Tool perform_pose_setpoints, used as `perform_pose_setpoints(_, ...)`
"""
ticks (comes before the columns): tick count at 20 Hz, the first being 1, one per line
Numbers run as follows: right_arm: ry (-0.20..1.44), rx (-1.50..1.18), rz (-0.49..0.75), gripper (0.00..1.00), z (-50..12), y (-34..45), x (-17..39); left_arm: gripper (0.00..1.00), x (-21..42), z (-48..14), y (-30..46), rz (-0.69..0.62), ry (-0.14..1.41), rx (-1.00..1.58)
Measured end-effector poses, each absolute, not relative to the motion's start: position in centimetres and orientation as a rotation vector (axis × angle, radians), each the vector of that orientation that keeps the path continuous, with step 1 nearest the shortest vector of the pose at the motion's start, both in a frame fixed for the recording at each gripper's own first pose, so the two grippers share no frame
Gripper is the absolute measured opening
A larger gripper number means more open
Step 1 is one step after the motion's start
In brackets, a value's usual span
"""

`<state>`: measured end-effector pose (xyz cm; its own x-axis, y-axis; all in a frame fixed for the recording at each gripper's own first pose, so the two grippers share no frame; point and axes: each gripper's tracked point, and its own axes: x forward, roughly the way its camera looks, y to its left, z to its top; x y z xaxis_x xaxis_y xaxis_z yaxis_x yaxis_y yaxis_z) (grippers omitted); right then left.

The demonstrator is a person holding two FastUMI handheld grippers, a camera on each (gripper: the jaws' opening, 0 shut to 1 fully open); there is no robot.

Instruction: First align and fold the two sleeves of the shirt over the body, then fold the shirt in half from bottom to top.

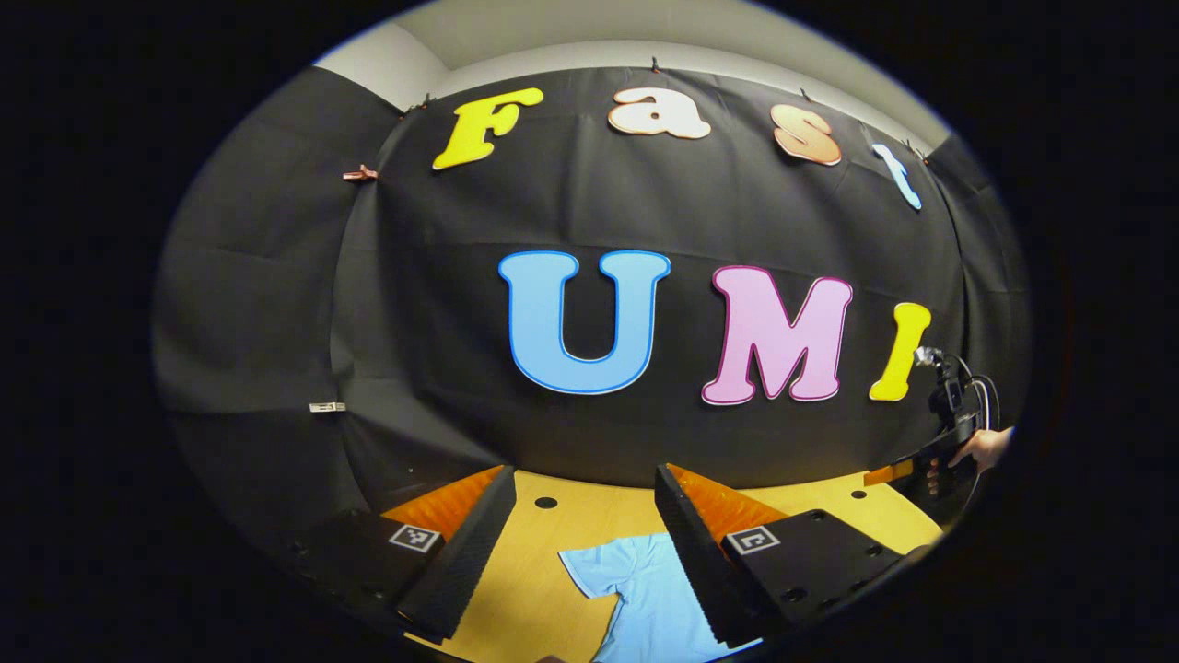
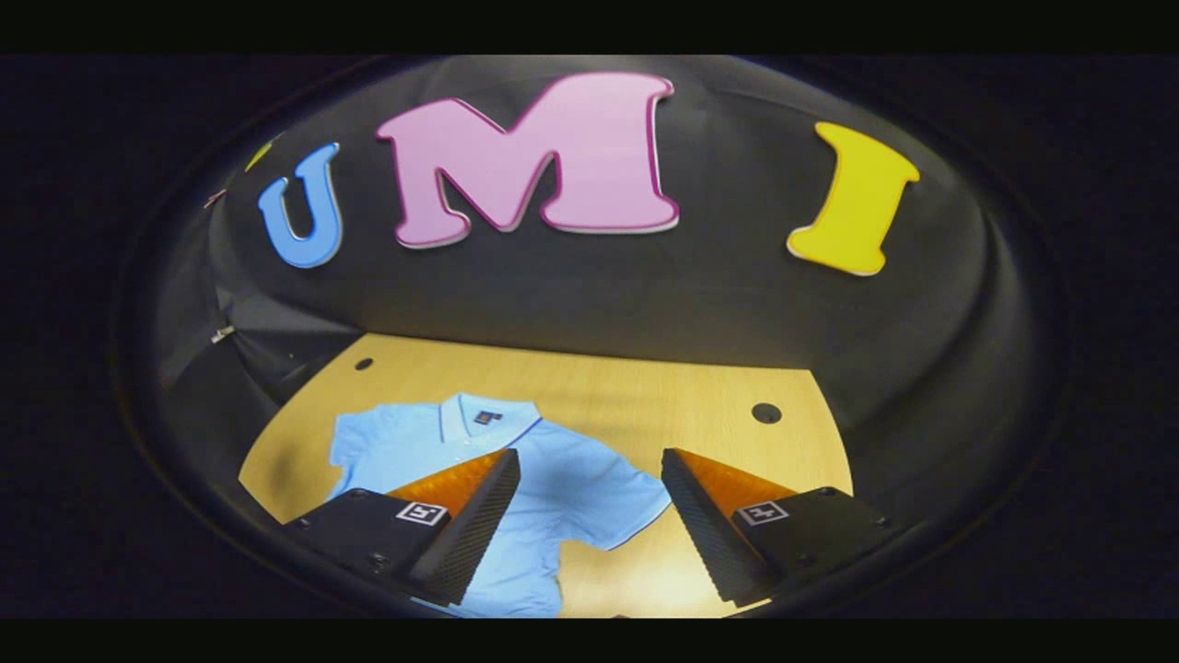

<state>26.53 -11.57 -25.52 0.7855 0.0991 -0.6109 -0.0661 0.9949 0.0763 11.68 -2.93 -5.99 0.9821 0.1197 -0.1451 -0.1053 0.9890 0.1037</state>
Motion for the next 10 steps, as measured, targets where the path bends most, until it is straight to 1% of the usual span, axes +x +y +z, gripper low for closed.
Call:
perform_pose_setpoints(2,0.726,0.071,0.086,0.96,-29.4,-12.6,28.3,0.96,13.2,-6.9,-4.7,0.095,0.178,0.108)
perform_pose_setpoints(4,0.795,0.096,0.075,0.97,-33.2,-13.8,29.5,0.96,14.5,-7.9,-6.0,0.084,0.201,0.114)
perform_pose_setpoints(5,0.831,0.104,0.063,0.98,-35.6,-14.2,29.7,0.92,14.9,-8.3,-6.4,0.085,0.209,0.12)
perform_pose_setpoints(6,0.87,0.108,0.058,0.99,-37.9,-14.4,29.7,0.96,15.1,-8.6,-6.8,0.084,0.213,0.128)
perform_pose_setpoints(8,0.936,0.097,0.035,1.0,-41.4,-14.8,29.1,0.96,15.0,-9.5,-7.1,0.08,0.229,0.139)
perform_pose_setpoints(10,0.978,0.118,0.004,0.99,-43.5,-14.9,28.8,0.97,14.6,-10.4,-7.3,0.048,0.248,0.126)
